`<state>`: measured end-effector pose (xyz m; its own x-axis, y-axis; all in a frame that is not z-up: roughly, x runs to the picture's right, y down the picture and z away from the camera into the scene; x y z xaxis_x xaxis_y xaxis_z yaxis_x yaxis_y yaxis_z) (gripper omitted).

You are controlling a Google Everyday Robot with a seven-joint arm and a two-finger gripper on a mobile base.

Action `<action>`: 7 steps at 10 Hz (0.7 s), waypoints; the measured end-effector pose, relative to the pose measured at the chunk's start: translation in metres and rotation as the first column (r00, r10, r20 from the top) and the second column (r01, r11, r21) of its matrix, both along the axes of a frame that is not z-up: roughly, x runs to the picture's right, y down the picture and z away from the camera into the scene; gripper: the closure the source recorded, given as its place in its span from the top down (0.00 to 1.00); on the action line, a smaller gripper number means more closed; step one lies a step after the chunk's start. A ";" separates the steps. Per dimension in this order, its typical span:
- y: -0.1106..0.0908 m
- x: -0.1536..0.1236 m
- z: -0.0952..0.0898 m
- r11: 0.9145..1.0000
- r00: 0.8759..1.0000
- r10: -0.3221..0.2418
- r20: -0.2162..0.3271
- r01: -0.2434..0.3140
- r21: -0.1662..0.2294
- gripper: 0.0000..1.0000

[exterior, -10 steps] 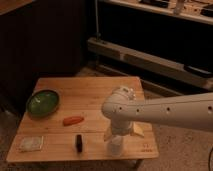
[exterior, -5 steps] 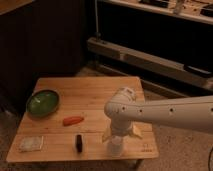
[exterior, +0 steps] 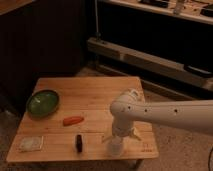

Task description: Place the ceramic cup over the eraser

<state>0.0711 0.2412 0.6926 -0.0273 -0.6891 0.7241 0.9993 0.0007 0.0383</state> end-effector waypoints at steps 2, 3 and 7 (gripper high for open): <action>0.003 -0.003 0.005 1.000 1.000 0.007 0.016 -0.007 -0.003 0.96; 0.004 -0.004 0.007 1.000 1.000 0.012 0.024 -0.012 -0.005 0.96; 0.009 -0.007 0.012 0.999 0.997 0.043 0.062 -0.042 -0.026 0.96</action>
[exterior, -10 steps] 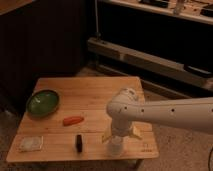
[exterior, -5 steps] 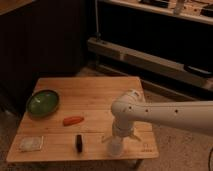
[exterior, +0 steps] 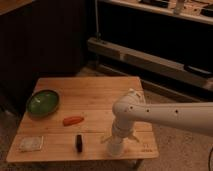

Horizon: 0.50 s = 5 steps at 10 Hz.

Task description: Place the ceramic cup over the eraser

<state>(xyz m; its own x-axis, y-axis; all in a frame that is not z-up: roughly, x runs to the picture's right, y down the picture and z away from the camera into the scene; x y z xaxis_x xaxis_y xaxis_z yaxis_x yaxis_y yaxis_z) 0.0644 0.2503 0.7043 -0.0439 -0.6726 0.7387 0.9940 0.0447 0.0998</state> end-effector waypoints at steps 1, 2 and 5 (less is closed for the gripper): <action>0.001 -0.002 0.001 0.999 0.999 0.031 0.031 -0.031 -0.013 0.96; 0.003 -0.002 0.000 0.999 0.998 0.046 0.044 -0.046 -0.020 0.96; 0.007 -0.014 -0.002 1.000 0.999 0.003 0.041 -0.003 -0.004 0.96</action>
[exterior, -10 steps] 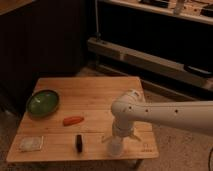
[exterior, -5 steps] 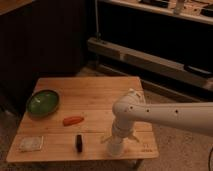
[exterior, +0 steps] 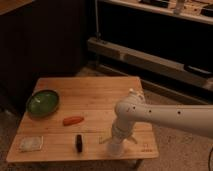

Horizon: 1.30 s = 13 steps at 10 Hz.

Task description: Place the ceramic cup over the eraser

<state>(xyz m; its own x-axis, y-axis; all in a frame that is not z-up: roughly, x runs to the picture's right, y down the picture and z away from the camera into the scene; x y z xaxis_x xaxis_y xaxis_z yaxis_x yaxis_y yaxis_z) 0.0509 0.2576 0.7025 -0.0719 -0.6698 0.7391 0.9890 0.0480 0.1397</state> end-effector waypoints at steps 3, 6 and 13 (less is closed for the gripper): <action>0.004 -0.009 -0.003 0.999 0.999 -0.044 0.004 0.044 0.029 0.96; 0.001 -0.015 -0.004 0.998 0.998 -0.055 0.008 0.055 0.043 0.96; -0.003 -0.015 0.003 0.998 0.998 -0.066 -0.023 0.065 -0.018 0.96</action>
<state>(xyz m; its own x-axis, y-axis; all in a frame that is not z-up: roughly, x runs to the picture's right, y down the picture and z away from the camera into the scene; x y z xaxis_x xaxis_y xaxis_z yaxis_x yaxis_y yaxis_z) 0.0354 0.2542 0.7058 -0.0972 -0.6514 0.7525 0.9932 -0.0147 0.1157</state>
